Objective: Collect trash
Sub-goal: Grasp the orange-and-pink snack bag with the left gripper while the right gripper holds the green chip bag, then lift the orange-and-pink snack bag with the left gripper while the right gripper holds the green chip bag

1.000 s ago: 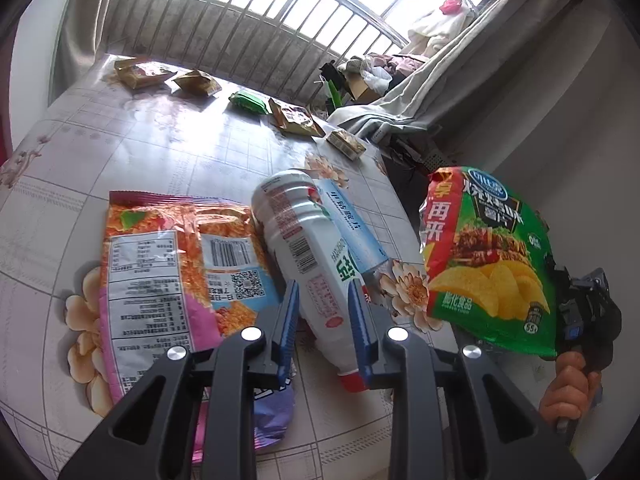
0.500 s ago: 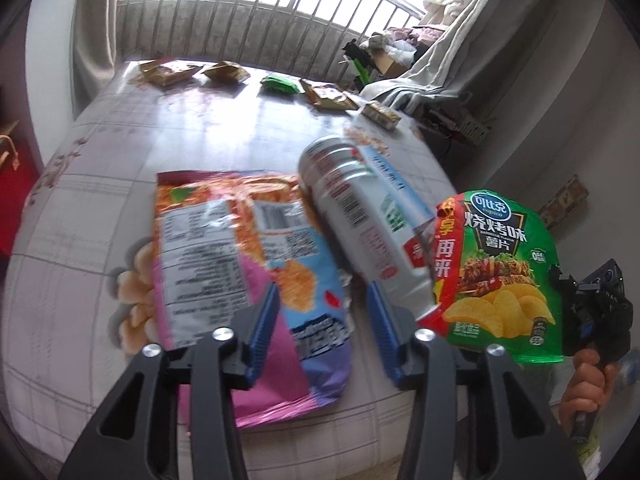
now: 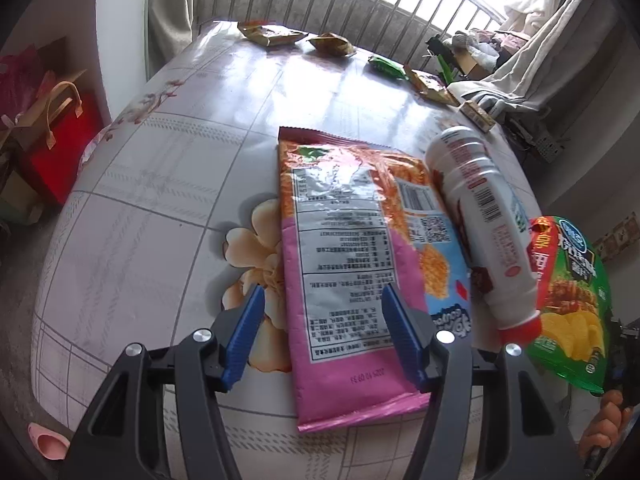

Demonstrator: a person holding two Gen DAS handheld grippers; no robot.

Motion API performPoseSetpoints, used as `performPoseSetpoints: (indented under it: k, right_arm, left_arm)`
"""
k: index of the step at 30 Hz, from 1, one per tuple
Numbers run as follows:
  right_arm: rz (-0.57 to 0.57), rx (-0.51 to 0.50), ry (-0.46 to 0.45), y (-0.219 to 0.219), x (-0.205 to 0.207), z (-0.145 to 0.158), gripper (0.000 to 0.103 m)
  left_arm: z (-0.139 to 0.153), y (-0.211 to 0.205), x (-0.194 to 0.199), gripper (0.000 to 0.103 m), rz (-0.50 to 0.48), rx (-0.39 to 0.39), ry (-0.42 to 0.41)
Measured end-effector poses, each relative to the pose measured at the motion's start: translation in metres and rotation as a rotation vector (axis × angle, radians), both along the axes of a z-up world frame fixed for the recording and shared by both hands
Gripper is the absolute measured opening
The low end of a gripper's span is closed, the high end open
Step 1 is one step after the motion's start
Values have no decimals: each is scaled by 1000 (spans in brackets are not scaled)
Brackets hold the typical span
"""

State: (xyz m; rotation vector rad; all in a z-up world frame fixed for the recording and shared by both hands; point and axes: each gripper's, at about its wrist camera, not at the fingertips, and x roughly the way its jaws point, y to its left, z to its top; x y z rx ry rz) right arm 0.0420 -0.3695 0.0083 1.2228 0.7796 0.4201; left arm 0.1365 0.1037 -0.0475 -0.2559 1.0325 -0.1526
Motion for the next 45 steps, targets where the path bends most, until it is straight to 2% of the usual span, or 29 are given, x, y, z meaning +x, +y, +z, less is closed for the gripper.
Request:
performPoseSetpoints:
  k: [8,10,13,14,16,18,23,26,28,33,40,42,45]
  right_arm:
    - [-7,2,10,-1,-2,2,1]
    - [-9,4,14,-2,-3,0,1]
    - [-10,5,20,-2,-6,-2,1]
    - [-11,4,21,-2,-6,-2,1]
    - [-11,3,22,-2,-7,-2,2]
    - [-12,0,21,-1,-8,-2,2]
    - [-17,-1,22,0,-7,0,2]
    - [-20,-3,23,1,-7,1,2]
    - [-23,-2,24,1,-7,1,2]
    - [-32,-12,17,0,-9,7,2]
    - [-42,-19,4,-1,-11,11,2]
    - [-41,-21,0,0,-12,12,2]
    - [-38,-24,-5,1,-12,13,2]
  left_arm:
    - [-3,-16,18,59,-35,40,-30]
    - [-4,-25,19,59,-58,108,-49]
    - [-8,-42,15,59,-110,267,-91]
    - [-10,-46,12,56,-119,304,-111]
    - [-10,-49,10,54,-122,324,-127]
    - [-10,-49,10,47,-114,332,-131]
    - [-11,-44,9,16,-89,382,-139]
    - [-11,-40,8,7,-89,375,-140]
    - [-8,-35,5,5,-85,345,-143]
    - [5,-18,-3,2,-58,195,-167]
    - [41,0,-17,1,-31,53,-243]
    - [53,0,-22,1,-30,48,-273]
    - [77,-4,-34,1,-50,100,-344]
